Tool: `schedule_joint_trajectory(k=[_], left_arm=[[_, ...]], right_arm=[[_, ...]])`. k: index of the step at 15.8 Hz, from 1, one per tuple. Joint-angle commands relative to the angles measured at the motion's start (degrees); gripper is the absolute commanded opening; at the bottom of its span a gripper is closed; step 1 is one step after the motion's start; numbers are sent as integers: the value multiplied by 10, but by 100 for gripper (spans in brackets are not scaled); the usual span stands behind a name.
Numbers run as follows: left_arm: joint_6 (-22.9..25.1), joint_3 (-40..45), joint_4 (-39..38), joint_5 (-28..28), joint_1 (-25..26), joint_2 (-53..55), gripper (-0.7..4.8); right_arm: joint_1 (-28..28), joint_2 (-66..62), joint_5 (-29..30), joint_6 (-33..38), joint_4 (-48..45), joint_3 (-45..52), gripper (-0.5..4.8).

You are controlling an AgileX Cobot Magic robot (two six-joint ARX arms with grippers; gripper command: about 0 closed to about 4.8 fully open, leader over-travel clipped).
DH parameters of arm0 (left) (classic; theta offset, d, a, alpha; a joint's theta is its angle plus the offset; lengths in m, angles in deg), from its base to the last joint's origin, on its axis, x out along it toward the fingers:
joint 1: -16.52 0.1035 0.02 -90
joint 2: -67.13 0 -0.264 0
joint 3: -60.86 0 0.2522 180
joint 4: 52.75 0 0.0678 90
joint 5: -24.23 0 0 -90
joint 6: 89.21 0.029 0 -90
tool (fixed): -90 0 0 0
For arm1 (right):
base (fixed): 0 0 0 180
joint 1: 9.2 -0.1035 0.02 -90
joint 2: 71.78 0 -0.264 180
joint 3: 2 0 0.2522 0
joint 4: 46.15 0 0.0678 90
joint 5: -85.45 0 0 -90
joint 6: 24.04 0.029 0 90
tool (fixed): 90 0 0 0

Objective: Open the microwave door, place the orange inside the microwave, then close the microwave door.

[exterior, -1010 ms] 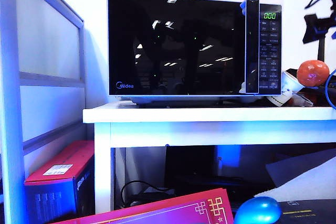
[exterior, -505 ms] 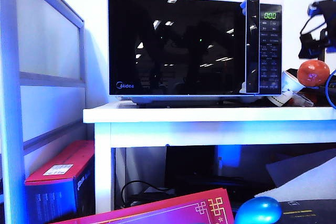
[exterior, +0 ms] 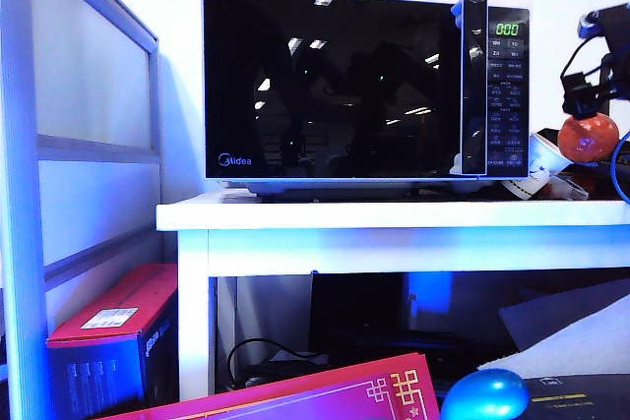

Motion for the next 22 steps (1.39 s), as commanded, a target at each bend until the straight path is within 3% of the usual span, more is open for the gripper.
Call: schedule_joint_trajectory(k=[1, 10, 21, 22], left_arm=[[-1, -4, 5, 7, -1, -5, 340], [0, -4, -5, 8, -14, -5, 341], [0, -4, -22, 8, -15, -5, 341], [0, -4, -21, 8, -15, -5, 340]], right_arm=[[-1, -14, -3, 2, -36, -3, 479], [-4, -72, -43, 2, -45, -53, 479], [-4, -116, -47, 2, -30, -85, 479], [-4, -119, -46, 2, -25, -91, 455]])
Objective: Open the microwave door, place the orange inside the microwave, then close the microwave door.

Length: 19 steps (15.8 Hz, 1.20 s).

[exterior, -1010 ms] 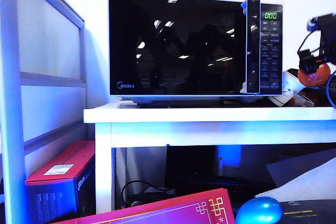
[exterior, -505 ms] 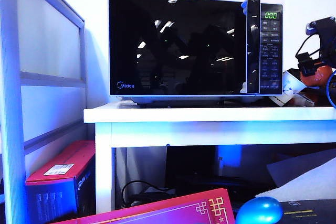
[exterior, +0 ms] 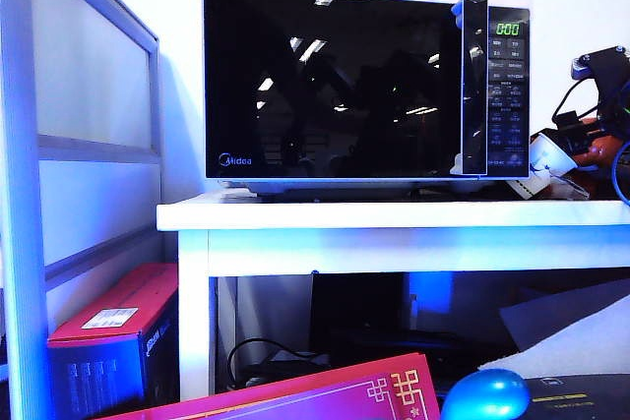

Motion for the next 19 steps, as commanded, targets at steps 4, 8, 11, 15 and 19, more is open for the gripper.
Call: schedule_joint_trajectory(k=[4, 8, 11, 15, 19], left_arm=[[0, -4, 4, 3, -2, -5, 341], [0, -4, 2, 3, -2, -5, 341], [0, -4, 1, 3, -2, -5, 341], [0, -4, -6, 3, -2, -5, 341], [0, -4, -20, 3, -7, -5, 341]], right_arm=[[-1, -8, 3, 2, 17, -16, 139], [-1, -5, 1, 2, 12, -16, 139], [-1, 9, 1, 3, 12, -16, 139], [-1, 51, 0, 3, 12, -16, 138], [-2, 106, -23, 8, 13, -16, 139]])
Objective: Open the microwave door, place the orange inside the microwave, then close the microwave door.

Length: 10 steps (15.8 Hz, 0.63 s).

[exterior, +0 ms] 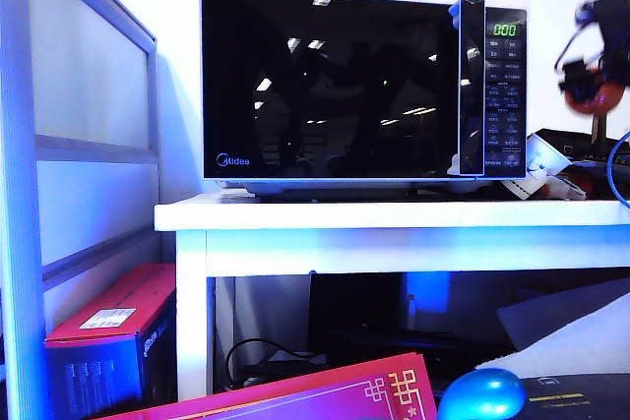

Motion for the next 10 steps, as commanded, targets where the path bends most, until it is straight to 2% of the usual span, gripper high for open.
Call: schedule_joint_trajectory(k=[1, 7, 10], left_arm=[[0, -4, 2, 8, -6, -5, 340], [0, -4, -14, 80, -13, -4, 341], [0, -4, -34, 80, -23, -4, 341]], right_arm=[[-1, 44, -14, 21, -11, -2, 139], [-5, 134, -12, 41, -10, -2, 139], [-10, 177, -11, 89, -9, -2, 139]])
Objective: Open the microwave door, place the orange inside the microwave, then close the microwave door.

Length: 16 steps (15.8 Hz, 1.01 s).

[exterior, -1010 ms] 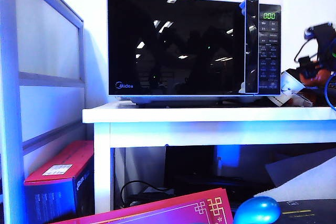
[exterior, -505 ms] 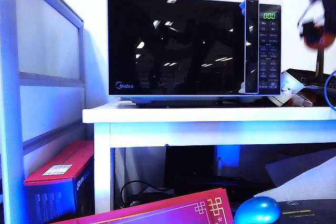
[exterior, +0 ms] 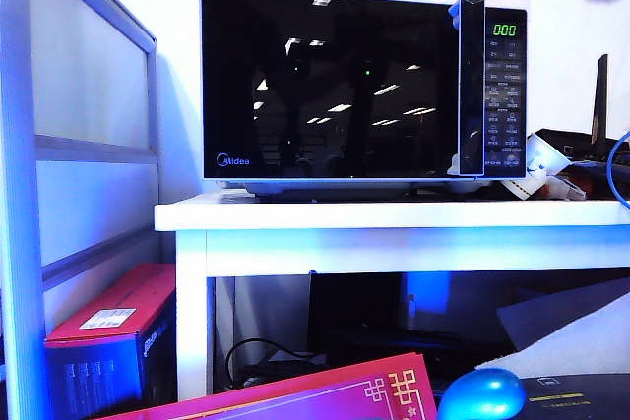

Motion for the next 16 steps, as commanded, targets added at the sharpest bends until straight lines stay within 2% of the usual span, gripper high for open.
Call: schedule_joint_trajectory(k=[1, 5, 7, 8, 9, 12, 13, 14, 15, 16], left_arm=[[1, -4, -17, 6, -15, -3, 341], [5, -4, -30, 29, -33, 1, 346], [8, -4, -31, 30, -45, 2, 386], [24, -4, -29, 30, -52, 2, 409], [40, -4, -29, 30, -58, 2, 409], [72, -4, -6, 17, -64, 2, 409], [93, -4, -5, 13, -65, 2, 423], [127, -4, -5, 12, -65, 1, 468], [178, -4, -2, 12, -65, 0, 479], [209, -4, 5, 13, -64, -2, 479]], right_arm=[[-8, 45, 3, 44, -8, -2, 139], [-22, 90, 15, 44, -7, -2, 138], [-36, 112, 35, 46, -2, -2, 139], [-36, 119, 51, 46, -1, -2, 138], [-38, 123, 68, 50, 0, -2, 138], [-52, 132, 128, 125, 9, -2, 138], [-60, 133, 153, 148, 9, -2, 138], [-64, 134, 176, 169, 10, -2, 138], [-65, 134, 212, 197, 10, -3, 139], [-69, 134, 245, 225, 9, -3, 139]])
